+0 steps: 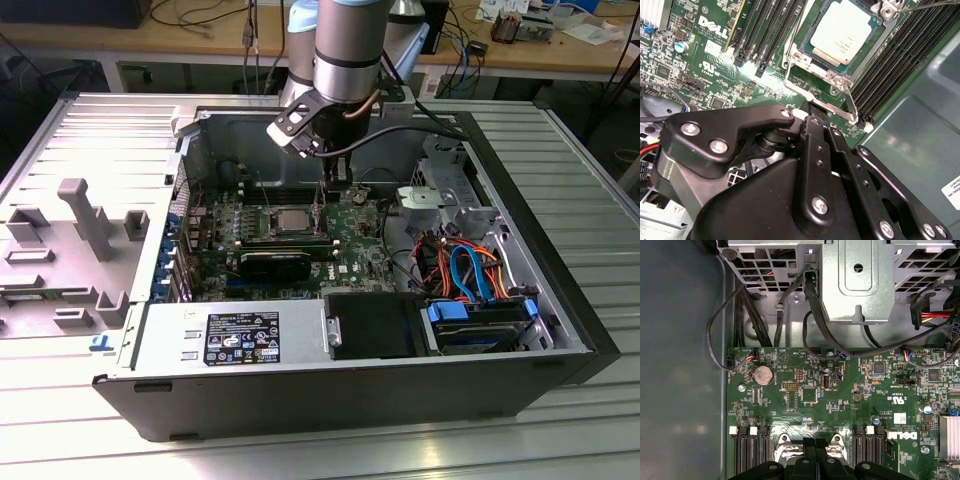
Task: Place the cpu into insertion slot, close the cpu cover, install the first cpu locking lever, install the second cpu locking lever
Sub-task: 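Close the cpu cover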
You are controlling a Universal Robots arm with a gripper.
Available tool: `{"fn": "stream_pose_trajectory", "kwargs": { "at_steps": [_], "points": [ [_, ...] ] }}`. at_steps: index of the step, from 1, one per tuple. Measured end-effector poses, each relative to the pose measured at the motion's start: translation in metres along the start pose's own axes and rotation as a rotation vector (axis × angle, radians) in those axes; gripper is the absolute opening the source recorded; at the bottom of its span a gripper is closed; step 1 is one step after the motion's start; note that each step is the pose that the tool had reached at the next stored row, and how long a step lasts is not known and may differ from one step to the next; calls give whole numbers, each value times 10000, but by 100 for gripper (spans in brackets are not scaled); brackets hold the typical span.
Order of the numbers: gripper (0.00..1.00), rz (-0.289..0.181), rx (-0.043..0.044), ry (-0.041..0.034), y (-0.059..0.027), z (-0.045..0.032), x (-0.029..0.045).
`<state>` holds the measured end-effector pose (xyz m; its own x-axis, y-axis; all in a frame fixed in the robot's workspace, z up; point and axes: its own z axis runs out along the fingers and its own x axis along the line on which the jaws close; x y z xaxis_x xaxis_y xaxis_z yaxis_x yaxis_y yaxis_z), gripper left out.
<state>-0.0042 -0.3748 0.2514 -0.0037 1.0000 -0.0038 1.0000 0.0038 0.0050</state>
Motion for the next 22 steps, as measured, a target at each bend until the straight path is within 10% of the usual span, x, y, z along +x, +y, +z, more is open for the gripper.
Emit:
{"fn": "stream_pose_trajectory", "kwargs": {
  "at_steps": [22],
  "points": [
    [11,-1,0,-1,-97,-1,0]
  ]
}}
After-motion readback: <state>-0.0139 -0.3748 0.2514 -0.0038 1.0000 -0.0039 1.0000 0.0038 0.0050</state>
